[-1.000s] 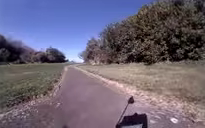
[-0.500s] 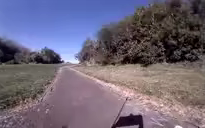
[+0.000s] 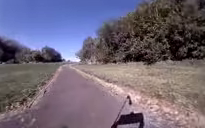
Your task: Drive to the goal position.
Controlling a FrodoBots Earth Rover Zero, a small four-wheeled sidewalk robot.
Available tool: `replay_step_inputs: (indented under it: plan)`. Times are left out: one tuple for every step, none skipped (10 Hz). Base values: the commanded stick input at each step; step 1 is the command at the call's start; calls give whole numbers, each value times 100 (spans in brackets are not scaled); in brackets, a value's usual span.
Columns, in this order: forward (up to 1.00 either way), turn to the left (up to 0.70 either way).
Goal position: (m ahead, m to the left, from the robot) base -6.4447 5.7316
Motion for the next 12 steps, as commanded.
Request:
replay_step_inputs:
  plan:
    - [70, 17]
    - [70, 2]
    - [70, 0]
    - [70, 0]
    - [70, 0]
    - [70, 0]
    - [68, -3]
    - [63, -9]
    - [52, -12]
    - [28, -6]
    - [5, 0]
    - [5, 0]
